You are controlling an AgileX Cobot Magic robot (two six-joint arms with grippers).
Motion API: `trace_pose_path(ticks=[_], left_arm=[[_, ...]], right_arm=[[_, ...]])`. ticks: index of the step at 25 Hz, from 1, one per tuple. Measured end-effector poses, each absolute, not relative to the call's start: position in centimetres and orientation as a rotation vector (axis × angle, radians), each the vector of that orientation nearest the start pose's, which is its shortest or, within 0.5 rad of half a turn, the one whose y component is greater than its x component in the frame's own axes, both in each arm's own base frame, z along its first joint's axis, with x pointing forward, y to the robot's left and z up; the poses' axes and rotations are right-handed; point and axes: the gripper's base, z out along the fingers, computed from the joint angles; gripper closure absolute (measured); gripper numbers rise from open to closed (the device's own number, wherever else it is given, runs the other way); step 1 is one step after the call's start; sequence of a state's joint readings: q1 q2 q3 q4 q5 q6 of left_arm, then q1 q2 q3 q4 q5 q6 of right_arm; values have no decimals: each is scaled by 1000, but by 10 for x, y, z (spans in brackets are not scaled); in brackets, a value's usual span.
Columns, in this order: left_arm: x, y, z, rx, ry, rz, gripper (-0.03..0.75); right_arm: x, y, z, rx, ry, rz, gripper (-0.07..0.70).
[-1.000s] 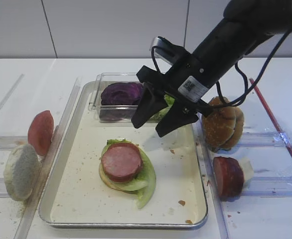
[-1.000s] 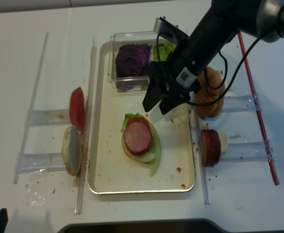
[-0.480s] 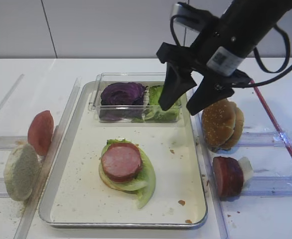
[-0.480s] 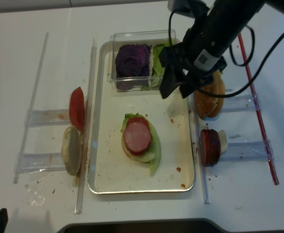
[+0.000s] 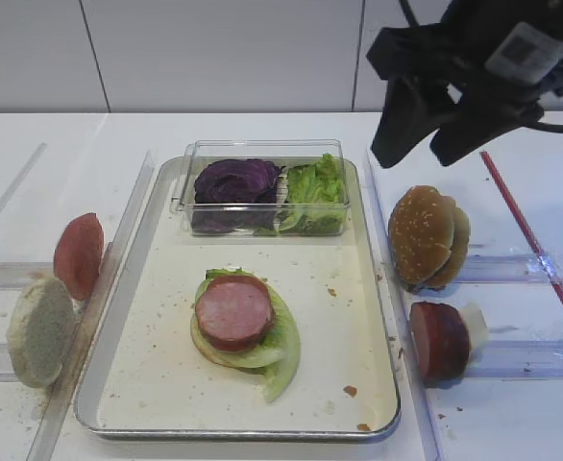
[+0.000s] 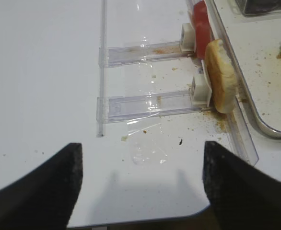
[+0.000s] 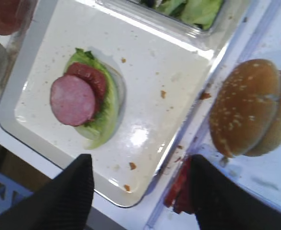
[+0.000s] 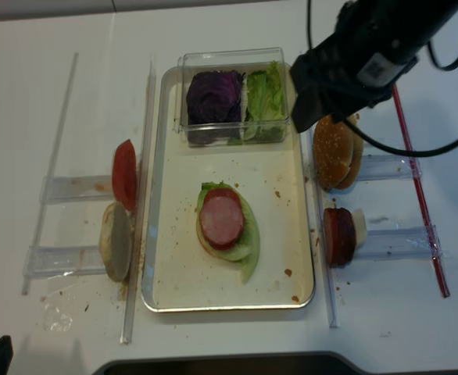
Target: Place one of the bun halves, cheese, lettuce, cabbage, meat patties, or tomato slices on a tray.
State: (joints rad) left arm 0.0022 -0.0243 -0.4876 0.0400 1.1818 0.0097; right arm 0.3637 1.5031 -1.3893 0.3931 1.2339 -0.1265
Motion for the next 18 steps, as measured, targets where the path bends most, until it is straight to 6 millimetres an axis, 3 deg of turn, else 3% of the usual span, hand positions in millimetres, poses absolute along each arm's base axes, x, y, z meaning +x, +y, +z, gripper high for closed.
trace_pose_path(ticks=[10, 14, 18], left_arm=[[-13, 3, 264, 3, 2153, 56, 235], [-13, 3, 264, 3, 2153, 56, 235], [-13, 3, 264, 3, 2153, 56, 235]], right_arm=[[255, 112, 362, -574, 2705, 298, 185], [256, 105, 364, -539, 2704, 270, 185], [263, 84, 364, -423, 2719, 249, 185]])
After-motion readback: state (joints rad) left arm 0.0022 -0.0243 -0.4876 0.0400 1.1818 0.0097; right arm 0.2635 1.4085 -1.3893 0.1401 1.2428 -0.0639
